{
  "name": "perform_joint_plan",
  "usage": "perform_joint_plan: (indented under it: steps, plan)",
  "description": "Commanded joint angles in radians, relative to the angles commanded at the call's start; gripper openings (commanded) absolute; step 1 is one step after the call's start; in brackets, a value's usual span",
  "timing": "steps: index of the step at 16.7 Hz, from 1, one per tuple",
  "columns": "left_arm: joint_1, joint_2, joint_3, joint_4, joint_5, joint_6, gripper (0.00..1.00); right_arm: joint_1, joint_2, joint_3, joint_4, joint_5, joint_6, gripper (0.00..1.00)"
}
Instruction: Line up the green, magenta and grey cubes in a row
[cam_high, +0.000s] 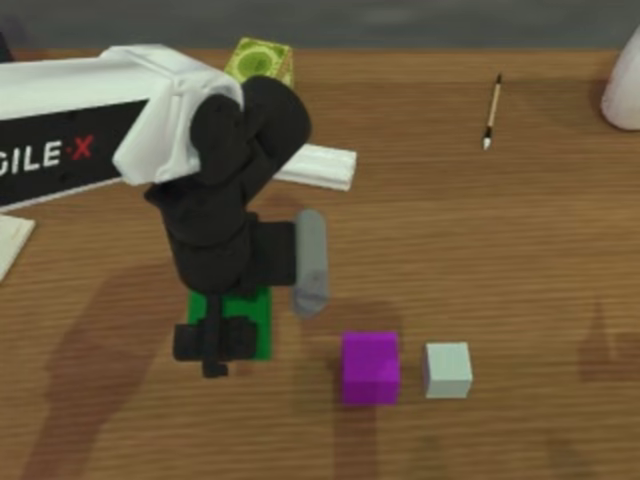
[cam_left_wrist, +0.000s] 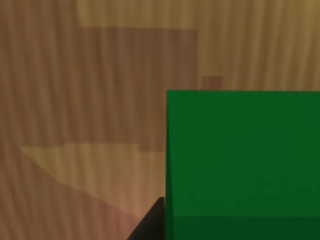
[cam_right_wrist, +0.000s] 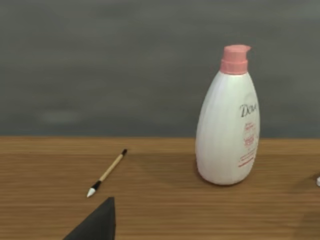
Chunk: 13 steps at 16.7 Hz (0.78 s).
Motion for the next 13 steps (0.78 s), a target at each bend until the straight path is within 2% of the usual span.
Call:
perform_joint_plan:
  steps: [5,13]
  plan:
    - [0.003,0.011,-0.009,0.015,0.0,-0.001,0.0,0.0,0.0,0.0,0.0,0.0,0.0,1.0]
    - [-0.006,0.117,-0.142,0.26,0.001,-0.004,0.0,0.0,0.0,0.0,0.0,0.0,0.0,1.0]
